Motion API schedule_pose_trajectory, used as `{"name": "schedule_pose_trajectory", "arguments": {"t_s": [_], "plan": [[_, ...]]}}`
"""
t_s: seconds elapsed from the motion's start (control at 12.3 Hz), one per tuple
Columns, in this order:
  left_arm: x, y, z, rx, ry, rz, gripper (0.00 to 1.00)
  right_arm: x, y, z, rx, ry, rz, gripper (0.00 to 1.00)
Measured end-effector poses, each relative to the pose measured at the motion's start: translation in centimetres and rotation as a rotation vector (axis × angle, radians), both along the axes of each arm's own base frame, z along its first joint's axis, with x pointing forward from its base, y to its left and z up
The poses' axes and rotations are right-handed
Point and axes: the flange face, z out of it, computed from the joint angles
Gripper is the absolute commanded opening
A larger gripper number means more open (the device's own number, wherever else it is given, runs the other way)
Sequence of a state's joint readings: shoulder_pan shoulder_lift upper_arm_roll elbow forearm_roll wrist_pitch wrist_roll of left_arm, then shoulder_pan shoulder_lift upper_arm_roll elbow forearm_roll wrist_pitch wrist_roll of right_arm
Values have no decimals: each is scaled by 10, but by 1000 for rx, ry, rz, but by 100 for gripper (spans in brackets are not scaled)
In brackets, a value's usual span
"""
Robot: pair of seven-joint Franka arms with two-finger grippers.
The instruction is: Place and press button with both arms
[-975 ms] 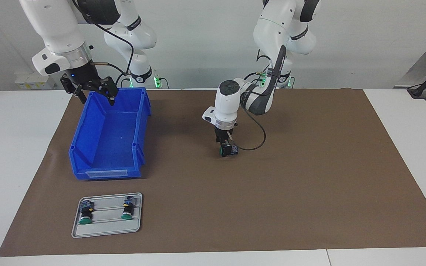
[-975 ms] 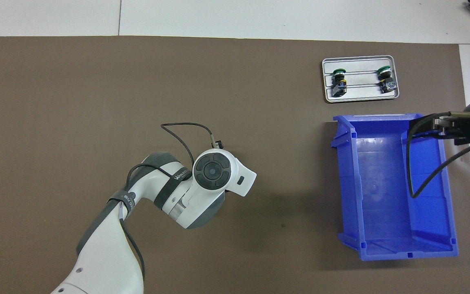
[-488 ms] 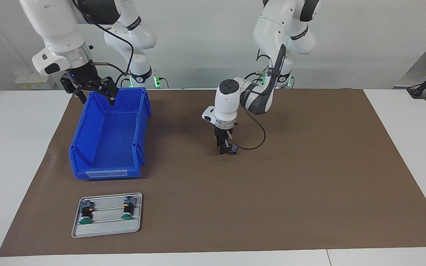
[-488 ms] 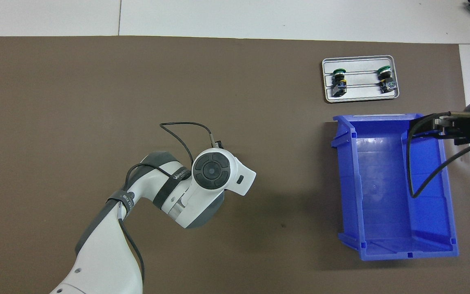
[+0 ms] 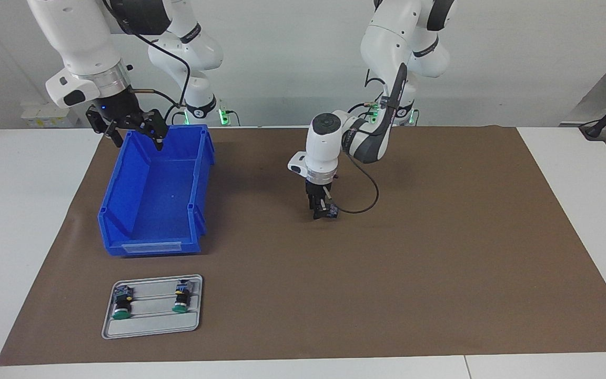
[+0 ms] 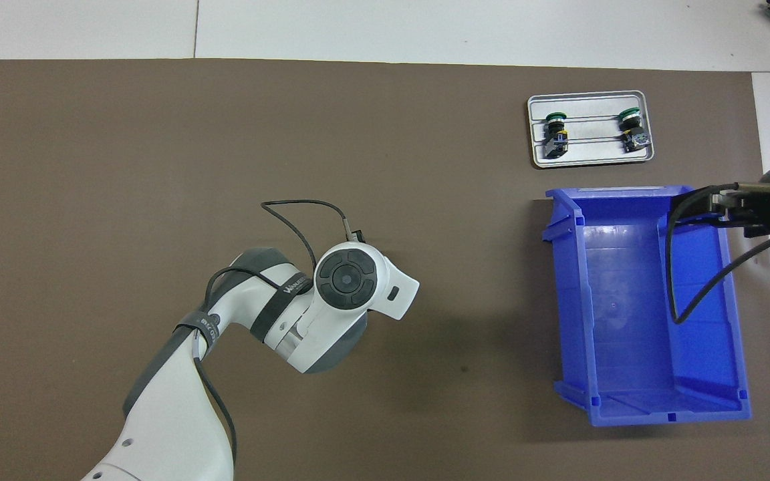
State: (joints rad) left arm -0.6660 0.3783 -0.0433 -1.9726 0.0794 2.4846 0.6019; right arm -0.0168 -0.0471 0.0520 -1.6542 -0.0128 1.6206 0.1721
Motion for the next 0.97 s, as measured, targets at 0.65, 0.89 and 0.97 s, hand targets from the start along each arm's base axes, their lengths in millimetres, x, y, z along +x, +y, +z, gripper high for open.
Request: {"name": "schedule_pose_trajectory", "arguments": {"t_s": [0.65,0.89,0.97], "plan": [[50,35,28,-56,-37,167,6,0,0,0,0,0,0,100],[82,69,58,-161,-14,325,0,0,0,0,0,0,0,100],[91,84,71,-191,8,378,0,0,0,0,0,0,0,100]]}}
